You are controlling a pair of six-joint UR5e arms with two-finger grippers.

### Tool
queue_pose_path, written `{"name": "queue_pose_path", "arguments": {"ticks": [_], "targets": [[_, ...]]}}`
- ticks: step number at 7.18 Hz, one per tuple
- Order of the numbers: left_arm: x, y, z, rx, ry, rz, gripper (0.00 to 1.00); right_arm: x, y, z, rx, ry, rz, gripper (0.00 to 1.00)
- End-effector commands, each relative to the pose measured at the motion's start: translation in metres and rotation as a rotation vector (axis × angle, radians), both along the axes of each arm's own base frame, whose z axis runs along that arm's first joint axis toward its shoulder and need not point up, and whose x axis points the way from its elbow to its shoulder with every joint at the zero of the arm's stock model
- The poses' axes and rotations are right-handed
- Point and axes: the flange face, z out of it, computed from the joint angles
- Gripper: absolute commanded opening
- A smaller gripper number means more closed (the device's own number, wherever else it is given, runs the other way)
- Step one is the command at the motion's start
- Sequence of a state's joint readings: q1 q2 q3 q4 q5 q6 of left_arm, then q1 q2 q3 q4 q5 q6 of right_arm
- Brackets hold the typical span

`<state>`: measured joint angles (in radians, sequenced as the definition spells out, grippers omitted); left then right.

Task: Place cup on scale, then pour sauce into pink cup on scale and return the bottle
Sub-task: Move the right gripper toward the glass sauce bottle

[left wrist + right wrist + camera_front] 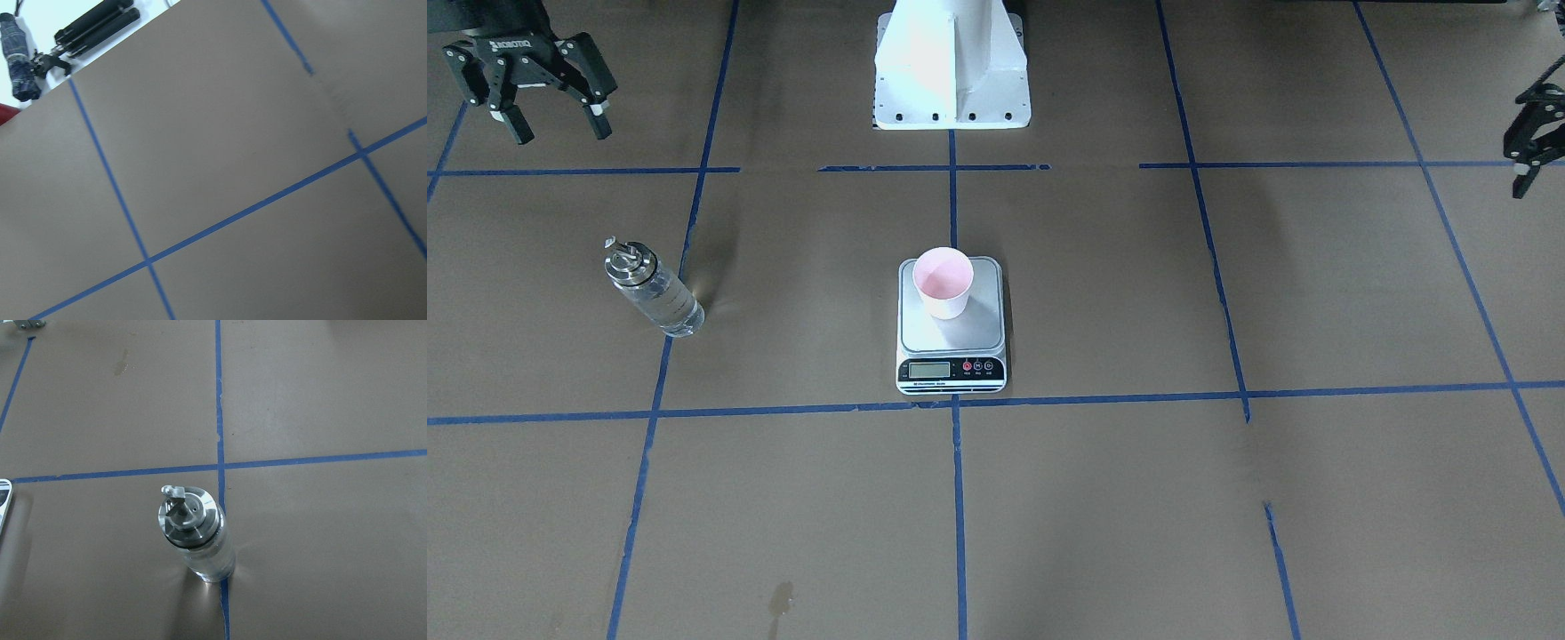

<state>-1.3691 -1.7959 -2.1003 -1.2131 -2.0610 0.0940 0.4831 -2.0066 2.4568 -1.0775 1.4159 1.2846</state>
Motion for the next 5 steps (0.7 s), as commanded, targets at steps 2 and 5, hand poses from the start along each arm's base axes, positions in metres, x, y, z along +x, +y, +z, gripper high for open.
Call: {"name": "queue_pose_path", "arguments": {"ticks": [2, 5], "targets": [[-0.022, -0.013, 0.088, -0.009, -0.033, 0.028, 1.00, -0.034, 0.014, -0.001, 0.155, 0.015, 0.098, 1.00], [-0.023, -0.015, 0.096, 0.005, -0.045, 0.070, 1.00, -0.075, 0.023, 0.049, 0.315, -0.001, 0.192, 1.00]]}}
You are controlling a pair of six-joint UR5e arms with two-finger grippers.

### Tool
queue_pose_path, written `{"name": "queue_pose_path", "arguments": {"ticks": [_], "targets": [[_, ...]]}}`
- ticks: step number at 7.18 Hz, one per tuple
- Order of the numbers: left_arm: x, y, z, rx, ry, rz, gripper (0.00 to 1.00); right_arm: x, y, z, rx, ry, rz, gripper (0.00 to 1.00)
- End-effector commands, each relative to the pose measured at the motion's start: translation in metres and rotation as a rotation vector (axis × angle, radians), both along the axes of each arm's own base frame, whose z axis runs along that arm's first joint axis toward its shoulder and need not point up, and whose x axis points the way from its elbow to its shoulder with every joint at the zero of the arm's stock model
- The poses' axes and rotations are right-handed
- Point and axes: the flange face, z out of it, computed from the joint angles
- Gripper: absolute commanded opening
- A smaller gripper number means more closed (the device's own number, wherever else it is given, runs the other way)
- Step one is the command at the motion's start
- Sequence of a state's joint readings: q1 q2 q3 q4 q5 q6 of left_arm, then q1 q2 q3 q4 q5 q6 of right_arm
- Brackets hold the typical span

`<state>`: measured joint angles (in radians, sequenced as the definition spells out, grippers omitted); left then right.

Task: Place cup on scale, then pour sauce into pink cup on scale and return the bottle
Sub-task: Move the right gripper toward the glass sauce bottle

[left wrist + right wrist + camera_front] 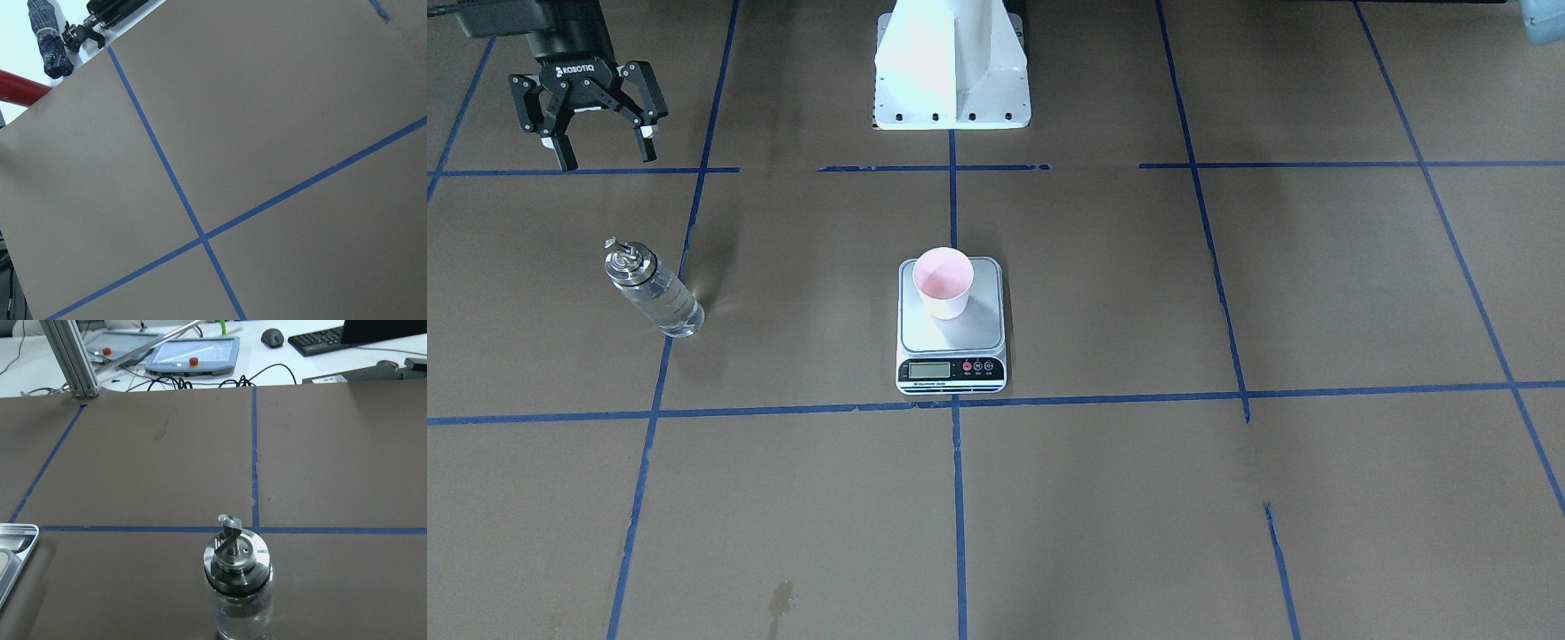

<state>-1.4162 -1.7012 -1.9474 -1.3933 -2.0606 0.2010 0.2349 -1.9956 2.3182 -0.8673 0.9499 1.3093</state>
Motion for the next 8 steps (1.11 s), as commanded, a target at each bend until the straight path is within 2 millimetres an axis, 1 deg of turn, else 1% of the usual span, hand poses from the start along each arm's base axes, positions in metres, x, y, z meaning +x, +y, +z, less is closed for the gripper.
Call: {"name": "queue_pose_path", "arguments": {"ticks": [1, 2, 4, 5, 6, 7, 8], "targets": [[-0.001, 0.003, 0.008, 0.012, -0.011, 0.039, 1.00, -0.031, 0.013, 0.026, 0.099, 0.005, 0.059, 1.00], [0.000, 0.002, 0.012, 0.003, -0.013, 0.040, 1.00, -0.044, 0.014, 0.033, 0.120, 0.017, 0.077, 1.00], [0.000, 0.001, 0.015, -0.005, -0.012, 0.038, 1.00, -0.074, 0.011, 0.070, 0.159, 0.072, 0.115, 1.00], [0.000, 0.003, 0.024, -0.025, -0.012, 0.035, 1.00, -0.078, 0.010, 0.081, 0.193, 0.097, 0.101, 1.00], [0.000, 0.003, 0.044, -0.064, -0.019, 0.039, 1.00, -0.085, 0.009, 0.099, 0.213, 0.084, 0.098, 1.00], [0.002, 0.000, 0.048, -0.073, -0.021, 0.041, 1.00, -0.092, 0.008, 0.102, 0.226, 0.075, 0.094, 1.00], [0.002, 0.000, 0.050, -0.078, -0.022, 0.040, 1.00, -0.094, 0.008, 0.098, 0.231, 0.070, 0.097, 1.00]]}}
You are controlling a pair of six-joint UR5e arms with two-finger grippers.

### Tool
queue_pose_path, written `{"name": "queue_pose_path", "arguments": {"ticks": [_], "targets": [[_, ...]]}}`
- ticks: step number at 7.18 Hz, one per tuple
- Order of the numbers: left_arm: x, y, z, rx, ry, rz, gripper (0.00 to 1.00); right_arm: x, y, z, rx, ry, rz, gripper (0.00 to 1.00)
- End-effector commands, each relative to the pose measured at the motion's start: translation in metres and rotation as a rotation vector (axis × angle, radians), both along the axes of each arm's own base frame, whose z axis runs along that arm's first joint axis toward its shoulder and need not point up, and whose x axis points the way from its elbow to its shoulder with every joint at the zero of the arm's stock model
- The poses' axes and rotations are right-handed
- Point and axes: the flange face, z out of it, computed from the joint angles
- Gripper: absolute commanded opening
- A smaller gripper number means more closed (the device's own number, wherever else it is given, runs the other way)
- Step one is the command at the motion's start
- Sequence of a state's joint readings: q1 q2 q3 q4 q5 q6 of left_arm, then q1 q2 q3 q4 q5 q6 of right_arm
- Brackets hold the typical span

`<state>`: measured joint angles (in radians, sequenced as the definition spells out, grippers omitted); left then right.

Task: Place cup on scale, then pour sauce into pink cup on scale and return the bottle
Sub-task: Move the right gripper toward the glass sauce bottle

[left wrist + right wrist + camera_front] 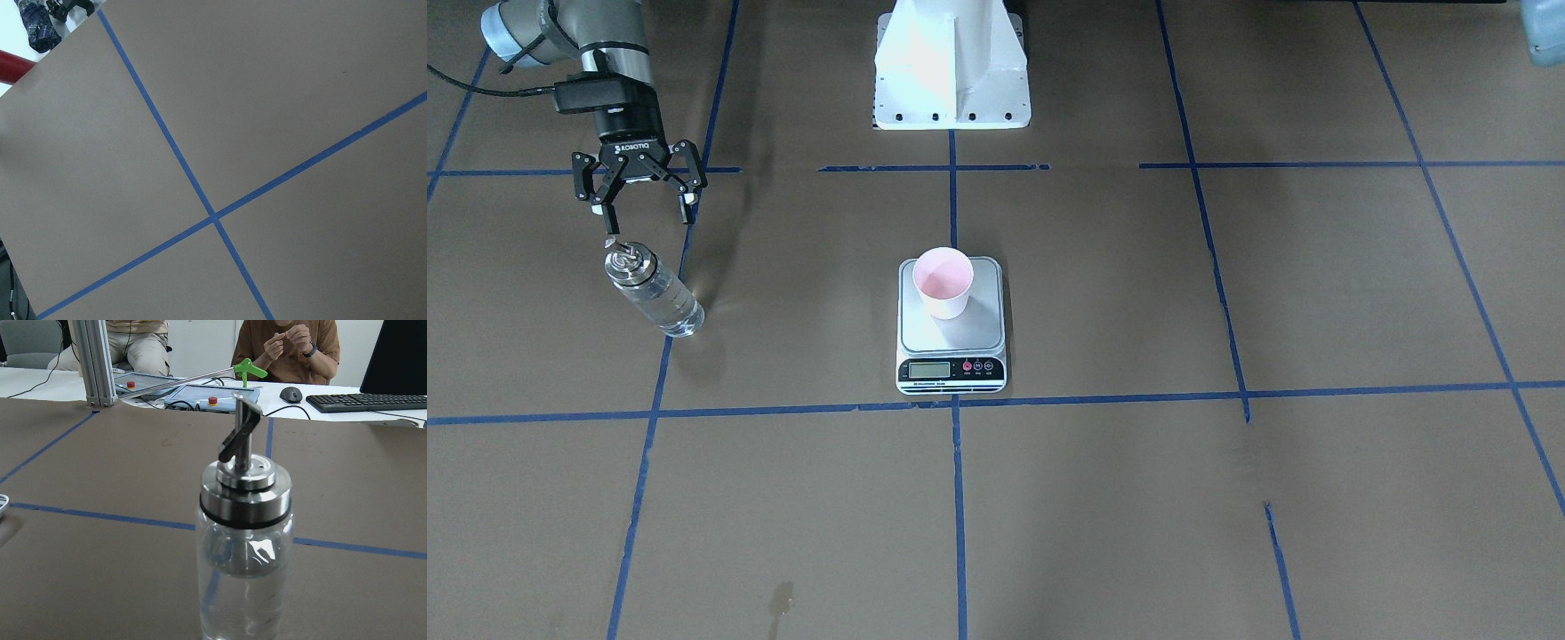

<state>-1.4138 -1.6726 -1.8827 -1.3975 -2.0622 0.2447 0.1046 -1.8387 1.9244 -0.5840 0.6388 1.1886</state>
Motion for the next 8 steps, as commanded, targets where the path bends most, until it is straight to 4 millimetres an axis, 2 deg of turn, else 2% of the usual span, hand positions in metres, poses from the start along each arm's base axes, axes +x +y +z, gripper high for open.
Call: {"name": "queue_pose_path", "arguments": {"ticks": [1, 2, 3, 4, 5, 8], "targets": [[0.001, -0.002, 0.006, -0.012, -0.002, 0.000, 1.00, -0.006, -0.002, -0.002, 0.015, -0.010, 0.002, 1.00], [0.001, -0.001, 0.005, -0.011, -0.002, 0.000, 1.00, -0.005, -0.004, 0.006, 0.036, 0.012, 0.045, 1.00], [0.001, -0.002, 0.003, -0.008, -0.002, 0.000, 1.00, -0.009, -0.006, 0.005, 0.058, 0.030, 0.064, 1.00], [0.001, -0.003, 0.002, -0.005, -0.001, -0.001, 1.00, -0.026, -0.008, -0.006, 0.071, 0.019, 0.060, 1.00], [0.001, -0.003, 0.002, -0.005, -0.002, -0.001, 1.00, -0.042, -0.011, 0.005, 0.076, 0.037, 0.075, 1.00], [0.002, -0.004, 0.001, -0.003, -0.002, 0.001, 1.00, -0.036, -0.022, 0.013, 0.075, 0.055, 0.104, 1.00]]}}
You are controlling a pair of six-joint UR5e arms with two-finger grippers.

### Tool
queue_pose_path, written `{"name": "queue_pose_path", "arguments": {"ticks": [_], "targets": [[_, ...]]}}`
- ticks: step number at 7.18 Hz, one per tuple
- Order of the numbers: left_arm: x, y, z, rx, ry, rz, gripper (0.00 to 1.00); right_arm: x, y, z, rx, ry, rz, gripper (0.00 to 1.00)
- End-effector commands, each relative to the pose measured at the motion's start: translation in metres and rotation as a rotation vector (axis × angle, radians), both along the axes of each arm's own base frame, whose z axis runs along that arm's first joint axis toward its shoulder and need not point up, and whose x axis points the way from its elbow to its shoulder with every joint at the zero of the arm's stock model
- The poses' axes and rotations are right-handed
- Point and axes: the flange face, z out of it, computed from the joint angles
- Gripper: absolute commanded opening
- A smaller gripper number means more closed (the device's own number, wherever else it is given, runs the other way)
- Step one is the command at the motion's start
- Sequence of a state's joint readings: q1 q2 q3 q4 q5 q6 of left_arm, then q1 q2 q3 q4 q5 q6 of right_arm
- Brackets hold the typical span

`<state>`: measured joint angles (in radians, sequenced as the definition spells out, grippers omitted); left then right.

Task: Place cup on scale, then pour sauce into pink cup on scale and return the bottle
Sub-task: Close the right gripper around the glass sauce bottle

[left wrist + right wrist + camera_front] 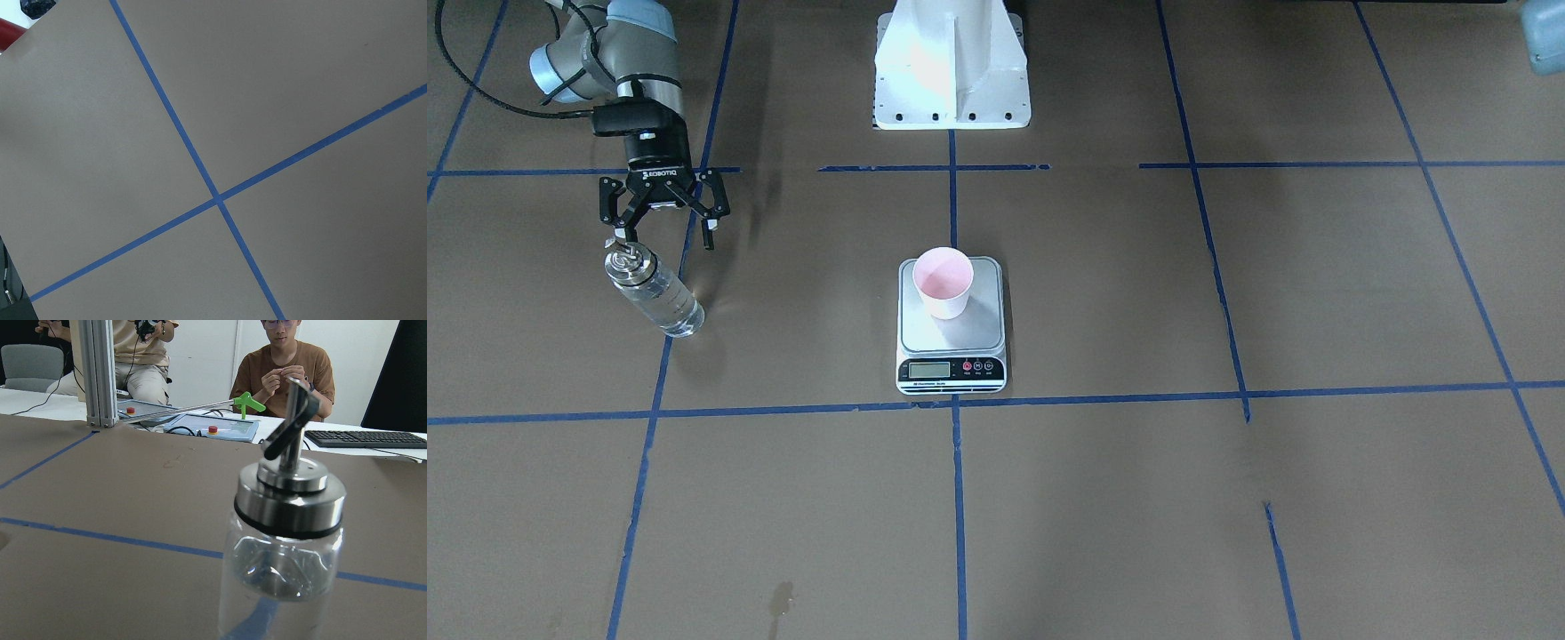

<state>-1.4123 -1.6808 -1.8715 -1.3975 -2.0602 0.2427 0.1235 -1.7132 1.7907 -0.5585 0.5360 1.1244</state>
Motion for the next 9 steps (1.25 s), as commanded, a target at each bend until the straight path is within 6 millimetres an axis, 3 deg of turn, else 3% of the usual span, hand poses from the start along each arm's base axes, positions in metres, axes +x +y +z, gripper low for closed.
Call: {"name": "queue_pose_path", "arguments": {"ticks": [1, 3, 4, 9], "targets": [[0.001, 0.000, -0.002, 0.003, 0.001, 0.001, 1.00, 0.004, -0.010, 0.009, -0.003, 0.017, 0.023, 1.00], [0.001, 0.000, -0.003, 0.004, 0.001, -0.001, 1.00, 0.000, -0.023, 0.014, -0.005, 0.022, 0.054, 1.00], [0.001, -0.001, -0.004, 0.005, 0.001, -0.002, 1.00, -0.012, -0.035, 0.008, -0.003, 0.008, 0.072, 1.00], [0.000, 0.000, -0.007, 0.013, -0.001, 0.000, 1.00, -0.011, -0.045, 0.016, -0.007, 0.023, 0.090, 1.00]]}}
